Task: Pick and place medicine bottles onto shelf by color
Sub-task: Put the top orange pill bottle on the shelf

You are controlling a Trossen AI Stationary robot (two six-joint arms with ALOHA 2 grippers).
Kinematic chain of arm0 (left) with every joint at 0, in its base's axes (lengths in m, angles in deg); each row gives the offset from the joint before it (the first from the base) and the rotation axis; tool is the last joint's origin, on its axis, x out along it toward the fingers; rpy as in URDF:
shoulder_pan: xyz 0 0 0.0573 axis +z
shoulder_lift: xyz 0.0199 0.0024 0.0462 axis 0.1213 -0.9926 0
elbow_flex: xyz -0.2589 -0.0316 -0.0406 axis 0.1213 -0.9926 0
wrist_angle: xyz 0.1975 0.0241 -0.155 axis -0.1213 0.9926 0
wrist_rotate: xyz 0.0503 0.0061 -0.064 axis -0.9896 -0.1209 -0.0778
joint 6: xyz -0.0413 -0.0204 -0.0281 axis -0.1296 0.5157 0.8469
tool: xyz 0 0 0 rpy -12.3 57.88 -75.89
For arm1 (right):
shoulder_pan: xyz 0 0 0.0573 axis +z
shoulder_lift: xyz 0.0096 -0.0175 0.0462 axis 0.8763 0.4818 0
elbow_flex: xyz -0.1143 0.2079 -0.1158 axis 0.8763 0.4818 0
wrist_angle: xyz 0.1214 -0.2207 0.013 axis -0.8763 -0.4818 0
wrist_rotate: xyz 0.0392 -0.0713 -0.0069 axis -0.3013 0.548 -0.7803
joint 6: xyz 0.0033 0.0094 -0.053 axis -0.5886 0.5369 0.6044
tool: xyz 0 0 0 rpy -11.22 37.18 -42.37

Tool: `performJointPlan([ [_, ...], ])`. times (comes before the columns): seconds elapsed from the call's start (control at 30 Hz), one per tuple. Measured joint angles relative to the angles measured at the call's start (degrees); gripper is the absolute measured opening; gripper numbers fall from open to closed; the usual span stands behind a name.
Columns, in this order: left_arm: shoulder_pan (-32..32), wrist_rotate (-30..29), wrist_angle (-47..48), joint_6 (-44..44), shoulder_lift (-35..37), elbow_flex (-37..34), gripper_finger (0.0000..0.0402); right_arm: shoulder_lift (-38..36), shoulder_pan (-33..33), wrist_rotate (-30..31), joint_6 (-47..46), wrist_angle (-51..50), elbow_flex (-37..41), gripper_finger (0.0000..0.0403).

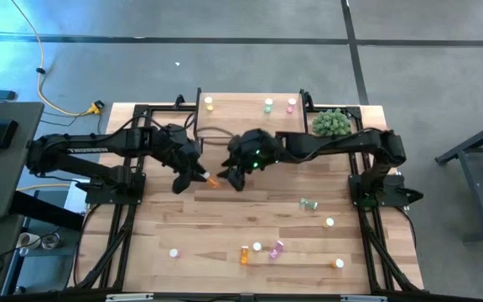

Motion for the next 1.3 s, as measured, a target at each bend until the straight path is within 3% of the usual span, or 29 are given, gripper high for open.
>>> performJointPlan([
  [0.1, 2.03, -1.33, 0.25, -1.2, 0.0, 0.28, 0.011, -2.32, -1.64, 2.69, 1.75, -1.58, 0.02, 0.0208],
  [0.27, 5.67, -9.39, 2.73, -5.48, -0.12, 4.17, 0.011, -6.78, -5.15, 4.82, 4.96, -2.26, 0.02, 0.0208],
  [0.6, 14.8, -18.55, 13.25, -13.19, -4.64, 17.35, 0.011, -13.09, -13.38, 5.59, 7.69, -4.83, 0.02, 0.0208],
  [0.9, 21.6, -19.53, 20.49, -16.43, -15.43, 32.33, 0.011, -14.24, -18.88, 5.44, 7.69, -9.19, 0.04, 0.0208],
  [1.3, 23.92, -19.39, 32.76, -13.87, -32.95, 56.51, 0.011, -14.22, -23.21, 5.42, 11.36, -15.88, 0.04, 0.0208],
])
